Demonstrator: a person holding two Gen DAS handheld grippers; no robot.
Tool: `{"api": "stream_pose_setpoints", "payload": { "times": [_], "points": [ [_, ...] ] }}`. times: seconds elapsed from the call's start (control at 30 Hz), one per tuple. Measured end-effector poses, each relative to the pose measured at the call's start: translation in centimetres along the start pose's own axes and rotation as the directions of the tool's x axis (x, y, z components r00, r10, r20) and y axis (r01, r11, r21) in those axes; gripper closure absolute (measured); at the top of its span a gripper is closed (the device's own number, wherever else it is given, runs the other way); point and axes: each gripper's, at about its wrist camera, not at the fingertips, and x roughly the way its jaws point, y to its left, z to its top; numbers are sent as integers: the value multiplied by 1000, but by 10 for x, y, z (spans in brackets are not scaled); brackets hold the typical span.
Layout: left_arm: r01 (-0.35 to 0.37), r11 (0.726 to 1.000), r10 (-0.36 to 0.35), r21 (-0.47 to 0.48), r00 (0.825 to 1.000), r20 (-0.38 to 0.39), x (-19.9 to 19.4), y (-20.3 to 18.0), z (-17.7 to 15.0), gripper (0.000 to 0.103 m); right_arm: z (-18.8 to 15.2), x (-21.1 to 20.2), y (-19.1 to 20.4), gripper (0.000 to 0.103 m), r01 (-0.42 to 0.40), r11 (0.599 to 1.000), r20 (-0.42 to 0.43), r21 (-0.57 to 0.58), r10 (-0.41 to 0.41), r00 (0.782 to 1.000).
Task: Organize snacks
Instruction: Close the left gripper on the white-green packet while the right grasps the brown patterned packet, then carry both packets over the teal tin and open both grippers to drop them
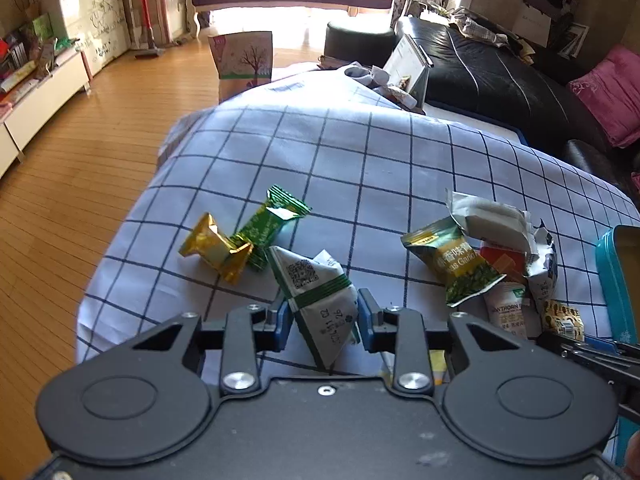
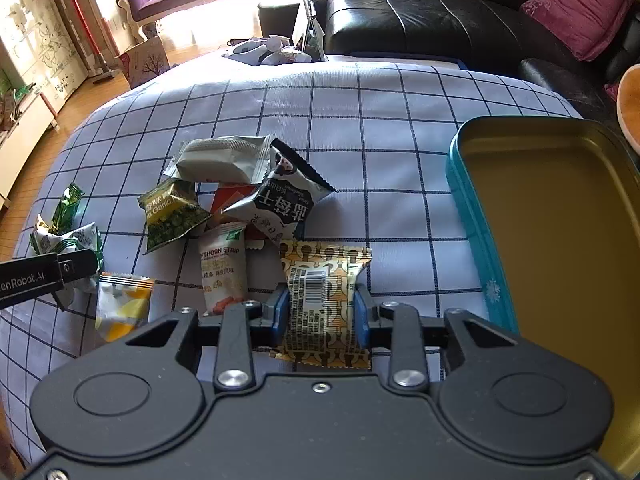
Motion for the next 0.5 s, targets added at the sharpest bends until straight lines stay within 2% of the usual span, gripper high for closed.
{"api": "stream_pose_setpoints", "payload": {
  "times": [0.3, 0.5],
  "points": [
    [35, 997, -30, -76, 998, 58, -27, 14, 7, 72, 8, -30, -9, 62, -27, 998, 85, 56, 22, 996],
    [40, 997, -33, -72, 995, 94, -43, 9, 8, 72, 13, -58, -22, 62, -49, 992, 147, 113, 32, 989]
  ]
}}
